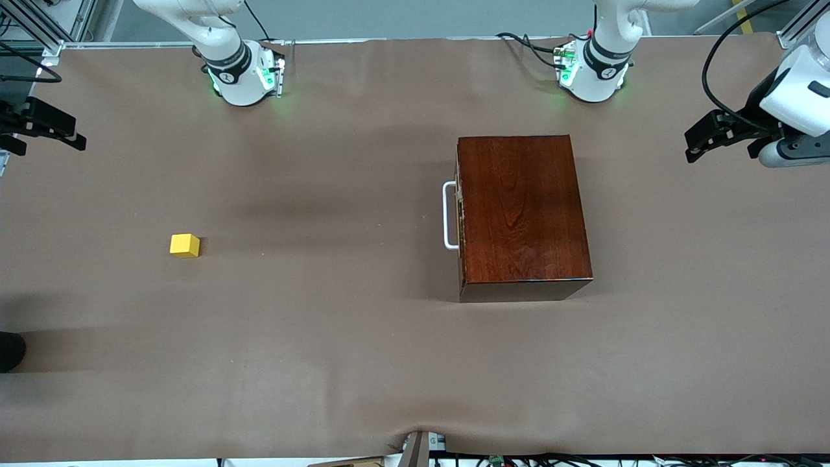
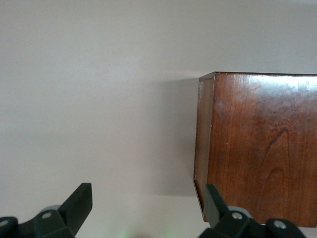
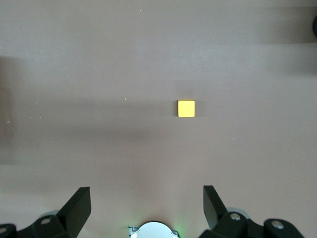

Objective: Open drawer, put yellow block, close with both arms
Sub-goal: 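Move the left gripper over the box toward the white drawer handle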

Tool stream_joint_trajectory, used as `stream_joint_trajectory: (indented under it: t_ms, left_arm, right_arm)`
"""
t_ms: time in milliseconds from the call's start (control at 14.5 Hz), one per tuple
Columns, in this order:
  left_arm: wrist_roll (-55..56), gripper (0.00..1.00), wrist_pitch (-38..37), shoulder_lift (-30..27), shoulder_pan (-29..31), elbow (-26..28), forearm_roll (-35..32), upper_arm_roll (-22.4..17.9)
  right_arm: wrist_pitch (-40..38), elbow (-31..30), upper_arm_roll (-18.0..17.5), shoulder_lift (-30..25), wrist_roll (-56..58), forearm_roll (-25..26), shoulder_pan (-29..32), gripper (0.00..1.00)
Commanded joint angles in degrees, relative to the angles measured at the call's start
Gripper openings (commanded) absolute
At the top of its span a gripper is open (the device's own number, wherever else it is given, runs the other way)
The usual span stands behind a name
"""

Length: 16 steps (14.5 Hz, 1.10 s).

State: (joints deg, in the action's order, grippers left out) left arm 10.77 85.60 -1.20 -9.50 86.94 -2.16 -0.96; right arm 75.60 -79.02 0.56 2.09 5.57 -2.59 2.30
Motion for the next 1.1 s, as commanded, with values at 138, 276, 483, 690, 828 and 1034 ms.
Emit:
stream_joint_trajectory:
  t_ms: [138,276,483,690,828,1034]
  left_arm:
    - [-1.0,1.0,-0.6,0.3,-0.1,-1.1,0.3,0.4]
    - [-1.0,1.0,-0.5,0.3,0.0,-1.2,0.7,0.4]
    - [-1.0,1.0,-0.5,0.3,0.2,-1.2,0.8,0.3]
    - [-0.9,1.0,0.4,1.5,-1.0,-1.1,2.9,0.5]
    - [0.2,1.0,2.5,2.5,-3.3,-1.2,3.0,0.5]
    - [1.7,1.0,3.9,5.5,-8.3,-1.3,3.0,0.5]
  right_arm:
    - [-0.3,-0.6,-0.4,-0.9,-0.2,-1.0,0.9,1.0]
    - [-0.3,-0.6,-0.4,-0.9,-0.2,-1.0,0.9,1.0]
    - [-0.3,-0.6,-0.4,-0.9,-0.2,-1.1,0.9,1.0]
    - [-0.3,-0.6,-0.4,-0.9,-0.2,-1.1,0.9,1.0]
    - [-0.3,-0.6,-0.4,-0.9,-0.2,-1.0,0.8,1.0]
    - [-0.3,-0.6,-0.5,-0.9,-0.2,-1.1,0.9,1.0]
